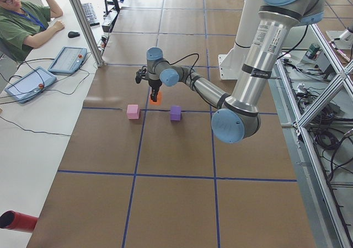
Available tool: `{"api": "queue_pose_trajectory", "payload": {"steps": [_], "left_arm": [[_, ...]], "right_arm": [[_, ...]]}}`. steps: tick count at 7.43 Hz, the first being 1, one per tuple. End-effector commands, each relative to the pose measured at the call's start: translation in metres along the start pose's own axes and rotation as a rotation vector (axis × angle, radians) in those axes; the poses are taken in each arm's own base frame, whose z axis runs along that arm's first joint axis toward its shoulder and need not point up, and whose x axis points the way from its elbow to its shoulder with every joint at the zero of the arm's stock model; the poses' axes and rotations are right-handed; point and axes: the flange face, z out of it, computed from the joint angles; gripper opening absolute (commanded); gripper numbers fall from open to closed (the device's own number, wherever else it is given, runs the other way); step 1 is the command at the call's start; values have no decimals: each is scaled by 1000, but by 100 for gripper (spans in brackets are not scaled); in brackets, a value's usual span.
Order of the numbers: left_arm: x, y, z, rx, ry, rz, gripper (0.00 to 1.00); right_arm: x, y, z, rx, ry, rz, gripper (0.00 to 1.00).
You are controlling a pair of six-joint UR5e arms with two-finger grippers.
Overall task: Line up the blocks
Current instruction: 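Carry the orange cube toward the gap between pink and purple cubes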
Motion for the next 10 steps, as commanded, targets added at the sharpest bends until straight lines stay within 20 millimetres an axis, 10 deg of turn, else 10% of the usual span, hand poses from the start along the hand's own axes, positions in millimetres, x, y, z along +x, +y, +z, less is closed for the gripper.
{"api": "queue_pose_trajectory", "payload": {"steps": [1, 10], "left_arm": [[-26, -5, 18, 0, -16, 11, 0], [-57, -6, 39, -73, 22, -123, 0]], "right_arm": [[1, 0, 0, -1, 1, 1, 100], [0, 0, 0, 1, 1, 0, 100]]}}
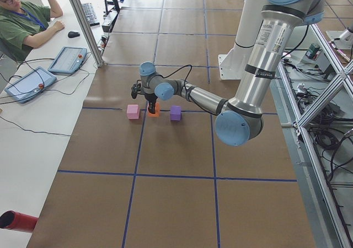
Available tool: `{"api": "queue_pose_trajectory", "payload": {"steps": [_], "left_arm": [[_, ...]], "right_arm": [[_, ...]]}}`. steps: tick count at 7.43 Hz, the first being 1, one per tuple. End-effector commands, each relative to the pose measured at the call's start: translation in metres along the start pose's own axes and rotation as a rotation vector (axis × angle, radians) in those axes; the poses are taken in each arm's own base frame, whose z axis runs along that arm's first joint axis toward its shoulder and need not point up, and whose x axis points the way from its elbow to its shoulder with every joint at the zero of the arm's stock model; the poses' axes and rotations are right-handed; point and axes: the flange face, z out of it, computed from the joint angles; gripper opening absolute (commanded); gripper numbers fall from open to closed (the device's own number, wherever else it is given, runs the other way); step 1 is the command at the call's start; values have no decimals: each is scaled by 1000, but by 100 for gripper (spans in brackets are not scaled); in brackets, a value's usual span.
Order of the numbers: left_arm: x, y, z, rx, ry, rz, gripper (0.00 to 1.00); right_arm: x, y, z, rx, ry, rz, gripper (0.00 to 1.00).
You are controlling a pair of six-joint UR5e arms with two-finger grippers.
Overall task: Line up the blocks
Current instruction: 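Carry the orange cube toward the gap between pink and purple cubes, then lower the orange cube between the pink and purple cubes and release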
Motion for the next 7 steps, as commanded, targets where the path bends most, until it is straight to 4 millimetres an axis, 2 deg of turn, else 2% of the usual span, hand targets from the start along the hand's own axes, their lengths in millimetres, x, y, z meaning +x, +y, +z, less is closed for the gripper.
{"api": "queue_pose_trajectory", "payload": {"steps": [1, 2, 3, 4, 5, 6, 7], "left_arm": [[-3, 2, 2, -5, -3, -11, 0], [-3, 3, 4, -7, -4, -8, 0], [-2, 4, 4, -7, -3, -4, 7], [-1, 4, 4, -8, -3, -3, 38], [0, 5, 3, -8, 0, 5, 92], [0, 5, 3, -8, 0, 5, 100], [0, 5, 3, -8, 0, 6, 100]], "right_arm": [[1, 1, 0, 0, 1, 1, 100], [0, 0, 0, 1, 1, 0, 100], [0, 0, 0, 1, 1, 0, 100], [1, 1, 0, 0, 1, 1, 100], [1, 0, 0, 0, 1, 1, 100], [1, 1, 1, -1, 1, 2, 100], [0, 0, 0, 1, 1, 0, 100]]}}
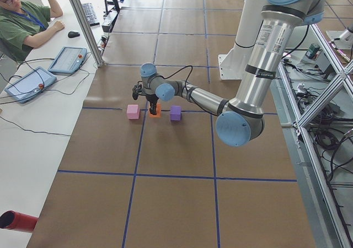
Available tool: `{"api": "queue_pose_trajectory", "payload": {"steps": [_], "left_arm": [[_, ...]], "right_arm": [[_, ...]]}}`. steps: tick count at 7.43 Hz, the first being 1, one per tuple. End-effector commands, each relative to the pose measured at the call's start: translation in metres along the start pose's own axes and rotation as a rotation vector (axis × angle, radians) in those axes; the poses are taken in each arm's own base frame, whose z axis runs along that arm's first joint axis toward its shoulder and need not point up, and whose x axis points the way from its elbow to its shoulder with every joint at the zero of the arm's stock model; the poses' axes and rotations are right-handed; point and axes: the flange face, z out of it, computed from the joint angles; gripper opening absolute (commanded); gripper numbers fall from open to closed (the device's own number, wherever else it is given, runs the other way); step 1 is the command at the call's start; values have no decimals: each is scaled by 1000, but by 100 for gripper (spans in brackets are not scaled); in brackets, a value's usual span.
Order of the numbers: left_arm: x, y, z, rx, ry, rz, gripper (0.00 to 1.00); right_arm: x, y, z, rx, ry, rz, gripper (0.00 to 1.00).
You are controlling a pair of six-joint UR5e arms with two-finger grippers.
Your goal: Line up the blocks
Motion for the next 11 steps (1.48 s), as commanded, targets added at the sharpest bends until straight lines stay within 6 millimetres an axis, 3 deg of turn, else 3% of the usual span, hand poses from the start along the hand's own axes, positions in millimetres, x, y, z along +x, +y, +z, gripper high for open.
{"api": "queue_pose_trajectory", "payload": {"steps": [1, 3, 5, 6, 7, 8, 9, 10, 11], "left_arm": [[0, 0, 0, -1, 0, 2, 100], [1, 0, -3, 4, 3, 5, 100], [6, -7, -55, 57, 19, 9, 100], [-9, -15, -89, 79, -4, 49, 100], [-46, -35, -124, 112, -34, 120, 100], [-90, -41, -149, 121, -13, 143, 100], [-143, -30, -148, 97, -7, 179, 100], [-173, -31, -164, 107, -1, 203, 100], [-237, -17, -179, 128, -22, 161, 100]], "right_arm": [[0, 0, 0, 0, -2, 0, 100], [0, 0, 0, 0, 0, 0, 100], [0, 0, 0, 0, 0, 0, 100], [0, 0, 0, 0, -2, 0, 100], [-1, 0, -1, 1, 0, -1, 100], [-1, 0, 0, -1, 0, -1, 100], [-1, 0, 0, -1, 0, -1, 100], [-1, 0, 0, 0, 0, -2, 100], [0, 0, 0, -1, 0, 1, 100]]}}
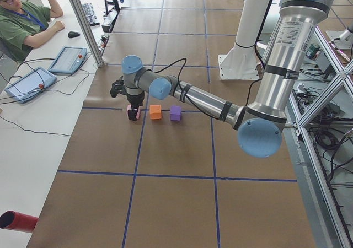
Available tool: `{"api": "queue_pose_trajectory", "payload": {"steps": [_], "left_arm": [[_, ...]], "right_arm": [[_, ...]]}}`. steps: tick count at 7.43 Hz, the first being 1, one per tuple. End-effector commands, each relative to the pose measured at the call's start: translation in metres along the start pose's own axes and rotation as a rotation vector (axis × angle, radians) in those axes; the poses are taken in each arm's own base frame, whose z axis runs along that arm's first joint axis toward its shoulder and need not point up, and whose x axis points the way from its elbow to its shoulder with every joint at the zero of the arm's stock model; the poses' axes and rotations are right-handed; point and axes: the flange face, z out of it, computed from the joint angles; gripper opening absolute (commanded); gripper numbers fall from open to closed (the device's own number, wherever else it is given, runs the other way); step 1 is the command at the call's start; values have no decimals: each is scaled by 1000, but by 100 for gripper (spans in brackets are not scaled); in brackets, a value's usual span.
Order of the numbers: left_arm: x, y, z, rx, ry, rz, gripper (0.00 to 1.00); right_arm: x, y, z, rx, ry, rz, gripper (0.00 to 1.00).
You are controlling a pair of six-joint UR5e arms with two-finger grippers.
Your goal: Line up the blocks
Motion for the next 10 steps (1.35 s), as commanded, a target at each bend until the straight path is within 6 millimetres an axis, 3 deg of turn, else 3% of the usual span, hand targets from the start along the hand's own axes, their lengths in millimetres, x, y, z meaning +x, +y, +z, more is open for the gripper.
{"api": "queue_pose_trajectory", "payload": {"steps": [1, 3, 5, 7, 9, 10], "left_arm": [[-86, 42, -10, -18, 14, -1, 100], [-118, 57, -4, -35, 18, -27, 100], [-136, 63, 4, -55, 2, -58, 100], [-171, 73, 1, -56, -10, -108, 100], [-204, 102, 8, -78, -10, -77, 100], [-207, 105, 10, -83, -11, -71, 100]], "right_arm": [[0, 0, 0, 0, -2, 0, 100], [0, 0, 0, 1, 0, 1, 100], [1, 1, 1, -1, 0, 1, 100], [1, 1, 0, 0, 0, 2, 100], [0, 0, 0, 1, 0, 1, 100], [1, 1, 0, 0, -1, 2, 100]]}}
